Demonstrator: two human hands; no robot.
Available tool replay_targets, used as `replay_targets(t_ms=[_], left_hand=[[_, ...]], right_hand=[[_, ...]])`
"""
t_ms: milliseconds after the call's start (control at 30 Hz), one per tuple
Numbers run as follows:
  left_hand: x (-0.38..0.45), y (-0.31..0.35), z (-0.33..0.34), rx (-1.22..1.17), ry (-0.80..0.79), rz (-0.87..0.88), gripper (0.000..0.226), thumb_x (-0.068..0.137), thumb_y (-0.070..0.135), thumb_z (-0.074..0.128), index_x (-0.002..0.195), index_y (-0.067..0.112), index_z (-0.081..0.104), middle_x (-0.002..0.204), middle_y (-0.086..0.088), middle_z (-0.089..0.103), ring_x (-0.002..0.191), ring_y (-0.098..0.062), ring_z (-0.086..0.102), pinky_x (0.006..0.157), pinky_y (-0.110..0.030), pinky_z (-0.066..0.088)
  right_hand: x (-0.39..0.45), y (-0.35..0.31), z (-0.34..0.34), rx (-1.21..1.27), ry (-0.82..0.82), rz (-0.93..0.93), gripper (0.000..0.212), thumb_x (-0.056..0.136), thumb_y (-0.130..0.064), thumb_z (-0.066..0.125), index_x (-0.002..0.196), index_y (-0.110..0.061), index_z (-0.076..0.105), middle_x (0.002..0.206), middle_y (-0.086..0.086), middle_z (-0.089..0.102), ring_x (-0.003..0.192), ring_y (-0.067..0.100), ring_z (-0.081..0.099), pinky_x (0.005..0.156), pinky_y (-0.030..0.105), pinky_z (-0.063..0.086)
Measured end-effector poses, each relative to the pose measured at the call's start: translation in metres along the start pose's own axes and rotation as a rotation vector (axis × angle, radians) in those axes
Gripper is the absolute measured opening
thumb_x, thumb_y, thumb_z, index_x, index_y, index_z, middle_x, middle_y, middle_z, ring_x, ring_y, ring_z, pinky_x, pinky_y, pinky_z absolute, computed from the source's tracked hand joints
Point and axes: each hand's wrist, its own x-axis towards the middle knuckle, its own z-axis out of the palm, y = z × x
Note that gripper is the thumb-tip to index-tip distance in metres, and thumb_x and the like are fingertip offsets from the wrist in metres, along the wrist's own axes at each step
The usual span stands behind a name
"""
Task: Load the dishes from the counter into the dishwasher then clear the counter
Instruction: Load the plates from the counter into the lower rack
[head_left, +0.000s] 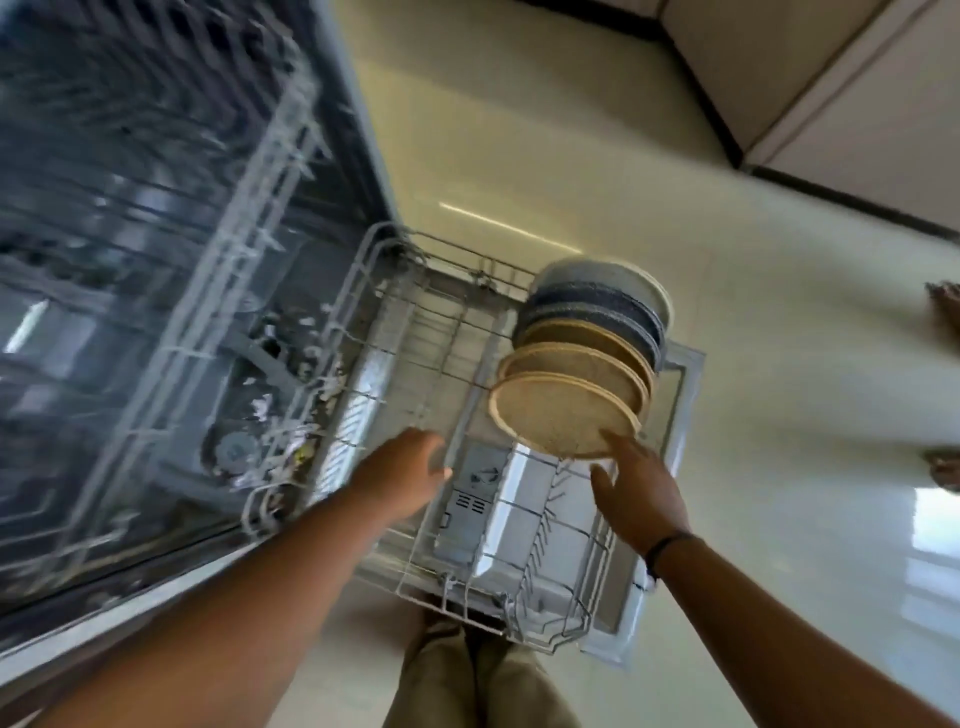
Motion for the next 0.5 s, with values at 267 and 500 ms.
replay_targets(t_ms=[267,500], left_hand=[[-0.220,-0.061,-0.017,-0.195,0.290,-0.155,0.047,0.092,0.043,0.054,0.134,0.022,0.049,0.137,0.001,0.050,0.125,-0.016,0.048,0.101,-0.026,0.039],[-0.418,-0.115,0.035,-0.356,0.562,-0.441,0.051,0.090,0.045,0.043,0.137,0.025,0.045,0.141,0.002,0.045,0.125,-0.018,0.047,0.105,-0.028,0.036]], right_hand=[[-0.125,-0.119,0.007,-0.569,-0.438,-0.557,0.076,0.090,-0.046,0.044,0.153,-0.021,0.010,0.156,0.003,0.025,0.144,0.030,0.020,0.112,0.041,0.031],[-0.236,-0.221,0.028,-0.833,-0.433,-1.157,0.075,0.061,-0.047,0.065,0.129,-0.015,0.058,0.121,0.006,0.064,0.111,0.036,0.062,0.080,0.047,0.055]])
